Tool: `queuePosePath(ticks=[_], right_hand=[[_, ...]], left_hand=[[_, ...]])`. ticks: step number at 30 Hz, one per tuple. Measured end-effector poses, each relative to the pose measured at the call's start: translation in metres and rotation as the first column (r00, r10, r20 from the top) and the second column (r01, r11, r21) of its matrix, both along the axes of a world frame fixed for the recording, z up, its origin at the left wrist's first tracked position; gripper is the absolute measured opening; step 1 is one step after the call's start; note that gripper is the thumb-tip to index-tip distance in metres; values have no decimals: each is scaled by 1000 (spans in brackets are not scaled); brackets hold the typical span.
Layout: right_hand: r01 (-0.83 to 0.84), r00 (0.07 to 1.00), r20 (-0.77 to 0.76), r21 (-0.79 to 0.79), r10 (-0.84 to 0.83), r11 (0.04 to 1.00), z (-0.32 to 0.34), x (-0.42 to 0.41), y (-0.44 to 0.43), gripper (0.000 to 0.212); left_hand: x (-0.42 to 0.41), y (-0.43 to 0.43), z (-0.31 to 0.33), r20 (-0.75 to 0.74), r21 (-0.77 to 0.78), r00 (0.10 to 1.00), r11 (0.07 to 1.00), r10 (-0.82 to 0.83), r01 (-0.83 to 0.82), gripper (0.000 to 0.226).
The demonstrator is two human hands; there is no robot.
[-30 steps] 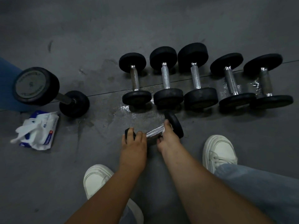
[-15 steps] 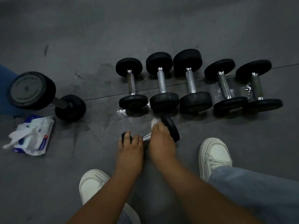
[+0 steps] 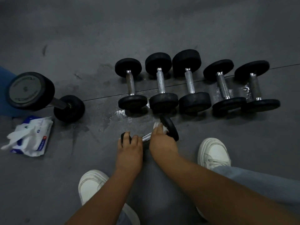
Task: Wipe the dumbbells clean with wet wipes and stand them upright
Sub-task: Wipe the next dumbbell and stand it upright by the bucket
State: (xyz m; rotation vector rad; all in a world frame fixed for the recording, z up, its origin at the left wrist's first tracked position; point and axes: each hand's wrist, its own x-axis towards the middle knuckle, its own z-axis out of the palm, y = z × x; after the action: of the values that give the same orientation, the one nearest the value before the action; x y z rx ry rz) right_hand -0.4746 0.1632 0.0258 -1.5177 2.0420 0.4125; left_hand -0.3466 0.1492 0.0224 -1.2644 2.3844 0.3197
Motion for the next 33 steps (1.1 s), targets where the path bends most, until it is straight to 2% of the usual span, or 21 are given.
queuePosePath(ticks=[5,6,8,9,10,13,19,20,23,24,25,26,27,28,29,30,31,32,33], right_hand=[[78,997,16,-33,-77,996,1,-2,0,64],[87,996,-6,-99,-88,991,-6,-3,3,70],[113,994,2,-58,-113,992,-1,1,8,84],[130,991,-19,-91,-132,987,2,2,9,84],[115,993,-13,-55,-116,992,5,1,8,81],[94,994,57,-78,-89,993,-4,-10,-3,64],[98,995,13,-314,-99,944,-9,1,16,66],[100,995,13,-305,-101,947,-10,-2,10,64],[118,988,116,-172,-99,978,-13,-13,0,56],[178,971,195,-184,-142,967,-13,-12,3,51],[311,915,332,-223,-228,924,-13,-10,10,42],[490,810,489,-262,-323,831,-11,-4,17,32],[672,654,630,-229,-420,704,-14,5,26,26],[841,423,740,-104,-524,531,-18,14,33,25],[943,66,789,150,-611,296,-21,20,34,27],[895,-324,721,444,-613,48,-25,23,29,27],[746,-604,583,654,-543,-128,-29,23,22,28],[607,-751,470,768,-464,-205,-33,21,12,29],[498,-836,391,835,-385,-235,-34,15,1,29]], left_hand=[[0,-1,1,23,-2,1000,1000,-7,7,53],[0,-1,1,25,0,1000,1000,-12,12,53],[1,-4,1,11,12,1000,1000,-13,13,53],[1,-5,0,1,13,1000,1000,-13,13,53],[0,-6,0,-4,11,1000,1000,-14,14,54],[0,-8,5,9,18,1000,999,-29,29,56],[-1,-10,8,27,29,999,999,-32,31,58],[-1,-10,8,26,31,999,999,-31,31,58],[0,-8,6,19,27,999,999,-29,29,58],[-1,-9,6,15,28,1000,999,-26,25,58],[-1,-9,6,13,29,1000,999,-23,23,58],[-1,-11,5,13,29,1000,999,-24,23,58],[-2,-13,5,14,31,1000,999,-24,24,57],[-2,-14,5,15,33,1000,999,-26,26,56],[-2,-14,6,16,34,999,999,-29,29,56],[-2,-13,5,15,30,999,999,-32,32,56],[-1,-12,5,12,26,999,999,-33,33,56],[-1,-10,5,6,18,999,999,-33,33,56],[0,-9,4,-2,10,999,999,-32,33,57]])
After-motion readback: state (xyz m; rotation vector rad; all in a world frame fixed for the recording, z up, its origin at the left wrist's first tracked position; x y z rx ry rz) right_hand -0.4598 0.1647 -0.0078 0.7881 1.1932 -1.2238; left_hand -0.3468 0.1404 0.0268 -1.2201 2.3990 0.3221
